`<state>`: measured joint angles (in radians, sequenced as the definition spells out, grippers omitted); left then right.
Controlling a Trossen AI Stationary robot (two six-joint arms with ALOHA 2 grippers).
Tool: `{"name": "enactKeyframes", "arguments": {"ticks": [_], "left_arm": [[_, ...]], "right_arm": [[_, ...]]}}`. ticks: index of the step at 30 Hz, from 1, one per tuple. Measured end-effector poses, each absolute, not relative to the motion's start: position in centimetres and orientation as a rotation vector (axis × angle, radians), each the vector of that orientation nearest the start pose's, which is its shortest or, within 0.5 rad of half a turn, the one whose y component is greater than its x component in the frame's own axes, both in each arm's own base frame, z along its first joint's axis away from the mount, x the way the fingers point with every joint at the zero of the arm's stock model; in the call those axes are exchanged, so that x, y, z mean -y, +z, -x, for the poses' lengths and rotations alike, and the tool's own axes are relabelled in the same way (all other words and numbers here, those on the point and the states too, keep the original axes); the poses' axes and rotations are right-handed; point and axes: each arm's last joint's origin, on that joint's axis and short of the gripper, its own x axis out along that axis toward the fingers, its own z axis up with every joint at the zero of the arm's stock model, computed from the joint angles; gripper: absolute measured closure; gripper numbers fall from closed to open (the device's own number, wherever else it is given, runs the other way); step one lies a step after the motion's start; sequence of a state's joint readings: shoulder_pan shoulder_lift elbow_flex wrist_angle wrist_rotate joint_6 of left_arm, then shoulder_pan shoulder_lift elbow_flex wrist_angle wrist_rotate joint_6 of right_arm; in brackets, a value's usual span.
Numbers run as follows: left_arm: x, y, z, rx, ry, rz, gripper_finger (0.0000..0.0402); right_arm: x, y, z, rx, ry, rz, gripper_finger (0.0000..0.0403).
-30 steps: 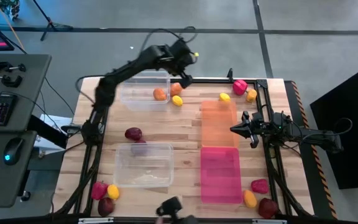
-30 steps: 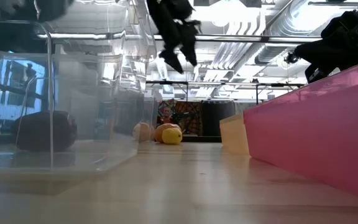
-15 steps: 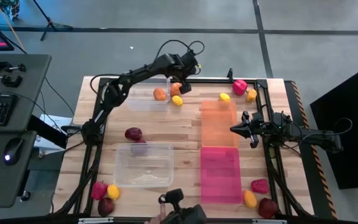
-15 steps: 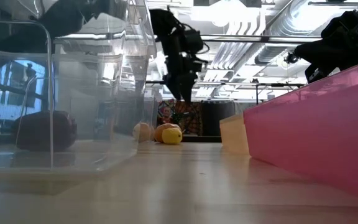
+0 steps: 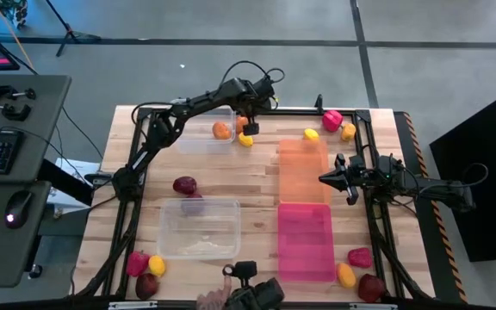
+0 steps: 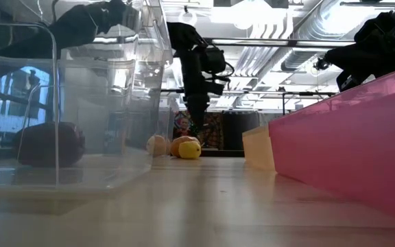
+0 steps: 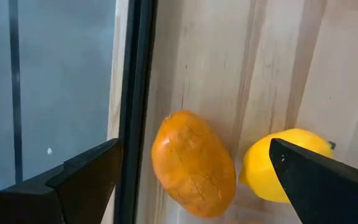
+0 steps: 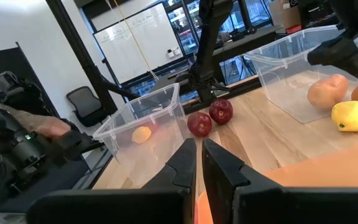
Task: Sort produce into baskets
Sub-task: Put the yellow mango into the top transparent bin
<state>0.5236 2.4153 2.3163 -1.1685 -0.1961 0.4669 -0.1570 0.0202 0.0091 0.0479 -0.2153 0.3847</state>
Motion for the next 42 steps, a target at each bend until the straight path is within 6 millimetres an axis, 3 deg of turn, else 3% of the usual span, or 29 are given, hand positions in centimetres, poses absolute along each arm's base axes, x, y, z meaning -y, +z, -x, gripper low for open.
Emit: {"name": "enactKeyframes", "arguments": {"ticks": [10,15,23,33,37,42], "left_arm": [[-26.6,20.5,-42.1,-1.437,0.354,-0.117,0.0011],[-26.4,20.2,-42.0,-1.466,0.343,-0.112,0.0011],[-26.2,17.9,-41.5,-1.539,0.313,-0.091,0.0011],[-26.2,17.8,-41.9,-1.493,0.3,-0.077,0.0013],[-26.3,17.8,-41.9,-1.486,0.324,-0.06,0.0036],[-26.3,17.8,-41.9,-1.492,0.329,-0.063,0.0115]], "right_arm": [[0.9,17.0,-9.7,0.024,0.065,-0.378,0.0386],[0.9,17.0,-9.7,0.024,0.065,-0.378,0.0386],[0.9,17.0,-9.7,0.025,0.065,-0.378,0.0386],[0.9,17.0,-9.7,0.024,0.065,-0.378,0.0386],[0.9,17.0,-9.7,0.025,0.065,-0.378,0.0386],[0.9,17.0,-9.7,0.024,0.065,-0.378,0.0386]]}}
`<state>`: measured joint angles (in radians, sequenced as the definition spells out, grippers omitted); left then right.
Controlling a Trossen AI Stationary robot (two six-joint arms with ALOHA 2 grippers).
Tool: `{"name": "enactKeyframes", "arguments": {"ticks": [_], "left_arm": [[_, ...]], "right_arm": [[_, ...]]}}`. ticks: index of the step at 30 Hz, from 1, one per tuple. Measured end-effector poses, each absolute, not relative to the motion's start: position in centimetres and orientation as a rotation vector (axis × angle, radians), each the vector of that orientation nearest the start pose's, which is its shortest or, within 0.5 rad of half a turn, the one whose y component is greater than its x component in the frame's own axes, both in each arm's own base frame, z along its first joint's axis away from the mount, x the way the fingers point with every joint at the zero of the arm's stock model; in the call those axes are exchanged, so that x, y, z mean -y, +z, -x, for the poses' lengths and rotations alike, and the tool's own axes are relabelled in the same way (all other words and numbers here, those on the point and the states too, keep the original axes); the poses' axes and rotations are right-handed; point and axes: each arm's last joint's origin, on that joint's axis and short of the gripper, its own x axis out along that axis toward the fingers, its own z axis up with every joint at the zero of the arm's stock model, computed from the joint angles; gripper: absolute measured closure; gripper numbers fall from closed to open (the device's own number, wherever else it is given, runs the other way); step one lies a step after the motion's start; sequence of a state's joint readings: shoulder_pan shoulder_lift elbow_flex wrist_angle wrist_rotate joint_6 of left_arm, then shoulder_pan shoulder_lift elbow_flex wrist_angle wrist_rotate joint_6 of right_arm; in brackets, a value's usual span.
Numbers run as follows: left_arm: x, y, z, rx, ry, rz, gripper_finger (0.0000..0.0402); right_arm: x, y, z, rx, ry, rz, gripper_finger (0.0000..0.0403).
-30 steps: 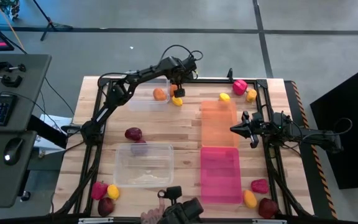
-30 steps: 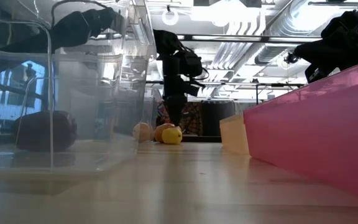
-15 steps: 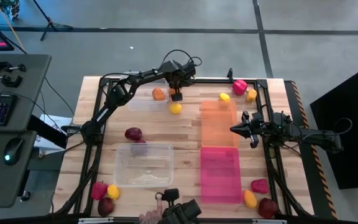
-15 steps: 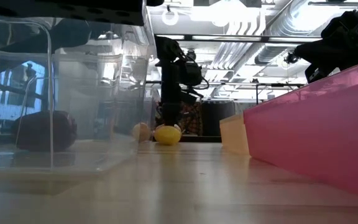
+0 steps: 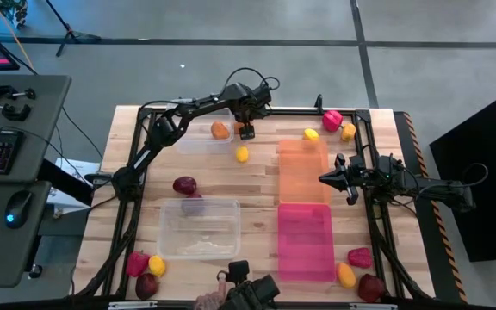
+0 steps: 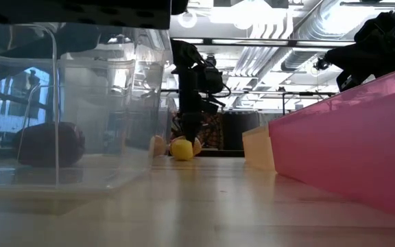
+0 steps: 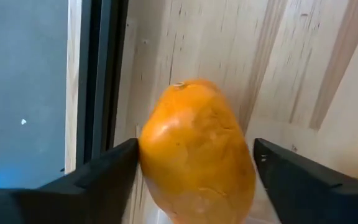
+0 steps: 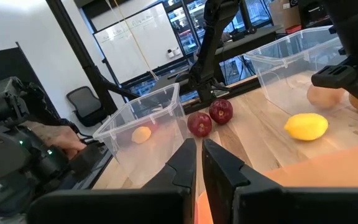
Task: Sort produce into baskets
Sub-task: Put the yellow mango into the top transparent bin
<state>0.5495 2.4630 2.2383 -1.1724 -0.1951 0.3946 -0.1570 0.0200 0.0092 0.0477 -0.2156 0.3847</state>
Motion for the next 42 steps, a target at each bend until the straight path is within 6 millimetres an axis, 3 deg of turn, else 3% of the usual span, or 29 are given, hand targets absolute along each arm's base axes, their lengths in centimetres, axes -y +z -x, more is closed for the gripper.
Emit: {"name": "enactKeyframes", "arguments": {"ticks": [6,11,19,24,28,34,42], "left_arm": [[-26.2,18.0,-42.0,-1.472,0.368,-0.033,0.021],[-25.6,18.9,-42.9,-1.419,0.378,-0.07,0.023],[-24.6,23.8,-44.3,-1.227,0.439,-0.161,0.0232],[-23.9,29.0,-43.5,-1.046,0.491,-0.139,0.0233],[-23.0,33.4,-41.8,-0.941,0.523,-0.125,0.0232],[-22.2,39.3,-36.8,-0.869,0.552,-0.014,0.0229],[-21.3,40.5,-31.1,-0.899,0.515,0.184,0.0228]], "right_arm": [[0.9,17.0,-9.7,0.024,0.065,-0.378,0.0386],[0.9,17.0,-9.7,0.024,0.065,-0.378,0.0386],[0.9,17.0,-9.7,0.024,0.065,-0.378,0.0386],[0.9,17.0,-9.7,0.024,0.063,-0.378,0.0386],[0.9,17.0,-9.7,0.025,0.064,-0.378,0.0386],[0.9,17.0,-9.7,0.024,0.064,-0.378,0.0386],[0.9,17.0,-9.7,0.024,0.063,-0.378,0.0386]]}}
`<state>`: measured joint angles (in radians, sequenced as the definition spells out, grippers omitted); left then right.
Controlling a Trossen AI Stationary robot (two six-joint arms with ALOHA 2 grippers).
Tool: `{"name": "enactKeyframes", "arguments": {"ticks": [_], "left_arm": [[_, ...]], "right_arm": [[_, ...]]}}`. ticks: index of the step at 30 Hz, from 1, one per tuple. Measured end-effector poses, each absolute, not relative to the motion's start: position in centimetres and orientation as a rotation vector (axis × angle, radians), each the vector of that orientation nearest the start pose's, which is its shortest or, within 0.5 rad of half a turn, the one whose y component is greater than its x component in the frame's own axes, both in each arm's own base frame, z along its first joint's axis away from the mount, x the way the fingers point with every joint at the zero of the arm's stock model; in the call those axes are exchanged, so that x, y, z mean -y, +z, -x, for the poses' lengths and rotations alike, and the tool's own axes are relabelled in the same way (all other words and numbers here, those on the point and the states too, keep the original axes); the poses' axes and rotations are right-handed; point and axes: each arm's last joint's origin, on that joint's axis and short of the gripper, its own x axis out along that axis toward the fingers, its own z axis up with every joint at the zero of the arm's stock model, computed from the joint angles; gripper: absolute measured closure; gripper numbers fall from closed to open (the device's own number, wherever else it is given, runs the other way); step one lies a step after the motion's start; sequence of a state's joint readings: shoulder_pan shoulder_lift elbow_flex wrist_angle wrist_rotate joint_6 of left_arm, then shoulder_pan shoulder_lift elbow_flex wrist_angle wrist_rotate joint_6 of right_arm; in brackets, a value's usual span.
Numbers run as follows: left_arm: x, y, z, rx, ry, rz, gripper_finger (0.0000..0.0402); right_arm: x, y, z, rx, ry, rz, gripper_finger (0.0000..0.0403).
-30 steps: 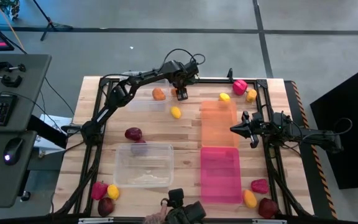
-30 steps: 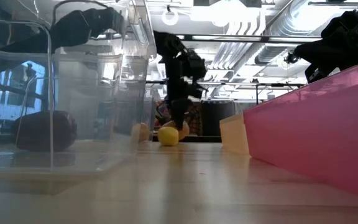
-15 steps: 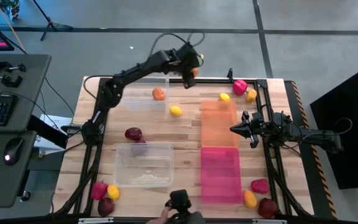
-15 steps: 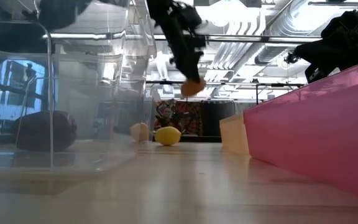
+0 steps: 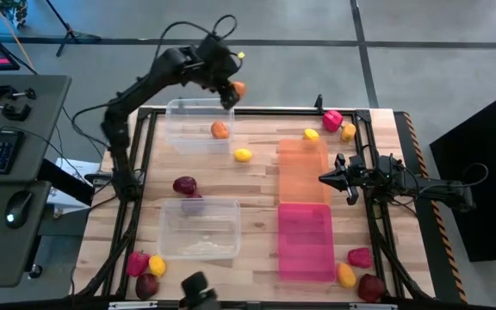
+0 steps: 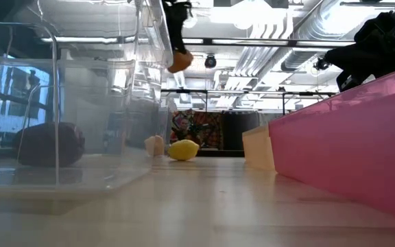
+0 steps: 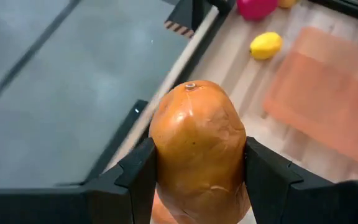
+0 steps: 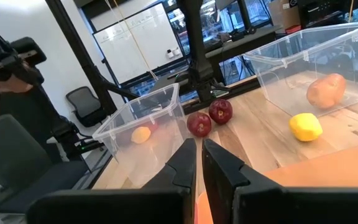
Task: Sort produce into baskets
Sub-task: Put the yellow mango into the top transparent bin
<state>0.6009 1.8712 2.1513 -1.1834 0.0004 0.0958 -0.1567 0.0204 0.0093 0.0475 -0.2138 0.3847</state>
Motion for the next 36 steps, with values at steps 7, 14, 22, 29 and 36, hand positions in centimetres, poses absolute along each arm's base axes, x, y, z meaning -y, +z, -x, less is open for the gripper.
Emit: {"name": "enactKeyframes", "arguments": {"ticks": [7,14,22,29,36], "left_arm": [[-17.3,37.4,-26.2,-0.698,0.56,0.258,0.0227],[-14.2,32.4,-21.6,-0.486,0.621,0.333,0.0221],[-13.5,30.2,-19.9,-0.598,0.727,0.308,0.0196],[-13.4,30.1,-19.9,-0.628,0.67,0.263,0.0176],[-13.3,29.9,-19.8,-0.701,0.624,0.153,0.0073]], "right_arm": [[0.9,17.0,-9.7,0.024,0.063,-0.378,0.0386],[0.9,17.0,-9.7,0.024,0.063,-0.378,0.0386],[0.9,17.0,-9.7,0.024,0.062,-0.378,0.0386],[0.9,17.0,-9.7,0.025,0.062,-0.378,0.0386],[0.9,17.0,-9.7,0.024,0.062,-0.378,0.0386]]}}
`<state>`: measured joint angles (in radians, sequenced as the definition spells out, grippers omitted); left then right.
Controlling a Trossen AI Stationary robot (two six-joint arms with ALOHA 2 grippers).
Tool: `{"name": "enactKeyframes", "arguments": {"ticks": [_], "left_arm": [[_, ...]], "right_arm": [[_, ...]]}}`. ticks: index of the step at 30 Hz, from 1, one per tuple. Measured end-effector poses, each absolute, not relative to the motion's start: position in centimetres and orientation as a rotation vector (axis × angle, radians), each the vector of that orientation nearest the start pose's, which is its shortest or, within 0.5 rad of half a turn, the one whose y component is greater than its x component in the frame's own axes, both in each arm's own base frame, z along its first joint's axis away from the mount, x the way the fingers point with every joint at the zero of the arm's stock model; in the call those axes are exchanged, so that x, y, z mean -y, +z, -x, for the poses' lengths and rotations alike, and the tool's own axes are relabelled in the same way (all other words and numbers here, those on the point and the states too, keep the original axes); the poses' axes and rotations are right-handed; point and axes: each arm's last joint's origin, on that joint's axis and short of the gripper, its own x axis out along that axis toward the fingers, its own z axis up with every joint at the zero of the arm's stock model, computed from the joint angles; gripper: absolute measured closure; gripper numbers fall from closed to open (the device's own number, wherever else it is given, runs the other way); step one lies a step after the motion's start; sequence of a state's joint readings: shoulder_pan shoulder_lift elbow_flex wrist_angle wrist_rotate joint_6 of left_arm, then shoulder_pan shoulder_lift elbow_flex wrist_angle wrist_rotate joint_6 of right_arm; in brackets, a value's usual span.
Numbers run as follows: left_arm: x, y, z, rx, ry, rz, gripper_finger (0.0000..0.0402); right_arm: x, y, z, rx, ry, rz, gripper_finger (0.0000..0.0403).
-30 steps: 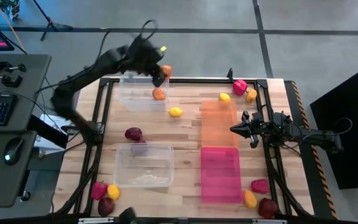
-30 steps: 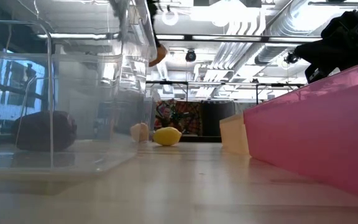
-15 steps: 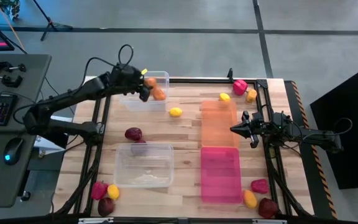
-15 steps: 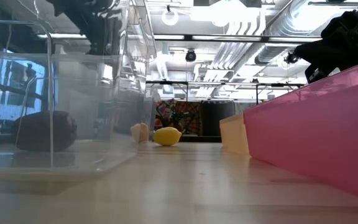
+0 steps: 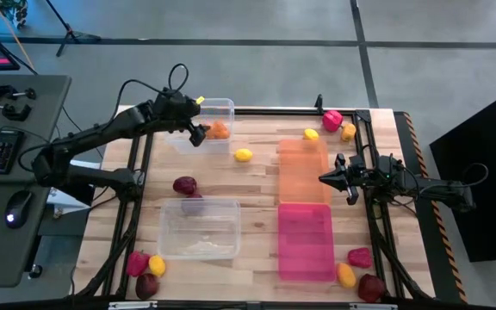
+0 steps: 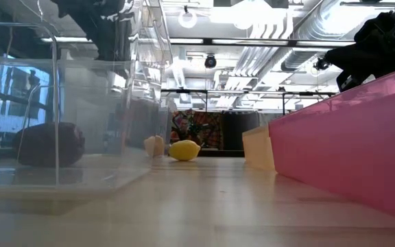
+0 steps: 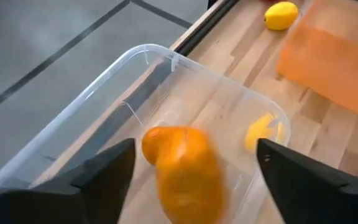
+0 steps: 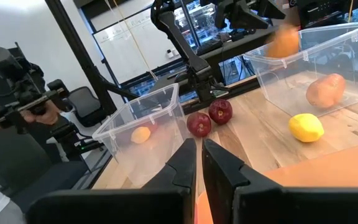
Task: Sort produce into baskets
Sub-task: Put the yellow mango into the top transparent bin, then put the yellow lemon into the orange bin
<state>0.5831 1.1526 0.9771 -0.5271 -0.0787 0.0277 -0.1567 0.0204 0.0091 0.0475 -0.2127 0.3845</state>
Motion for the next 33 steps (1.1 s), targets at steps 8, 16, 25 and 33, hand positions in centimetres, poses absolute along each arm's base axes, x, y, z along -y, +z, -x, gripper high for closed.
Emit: {"name": "enactKeyframes", "arguments": {"ticks": [8,16,25,33], "left_arm": [[-13.0,32.0,-19.7,-0.606,0.581,0.195,0.0004],[-11.1,36.5,-19.0,-0.288,0.498,0.36,0.0004],[-8.0,40.5,-18.9,0.073,0.314,0.557,0.0005],[-4.0,41.7,-19.7,0.146,0.12,0.635,0.0005]], "right_arm": [[0.9,17.0,-9.7,0.024,0.062,-0.378,0.0386],[0.9,17.0,-9.7,0.025,0.062,-0.378,0.0386],[1.2,17.8,-9.7,0.128,0.005,-0.687,0.0386],[2.0,19.4,-9.2,0.458,-0.168,-1.045,0.0386]]}}
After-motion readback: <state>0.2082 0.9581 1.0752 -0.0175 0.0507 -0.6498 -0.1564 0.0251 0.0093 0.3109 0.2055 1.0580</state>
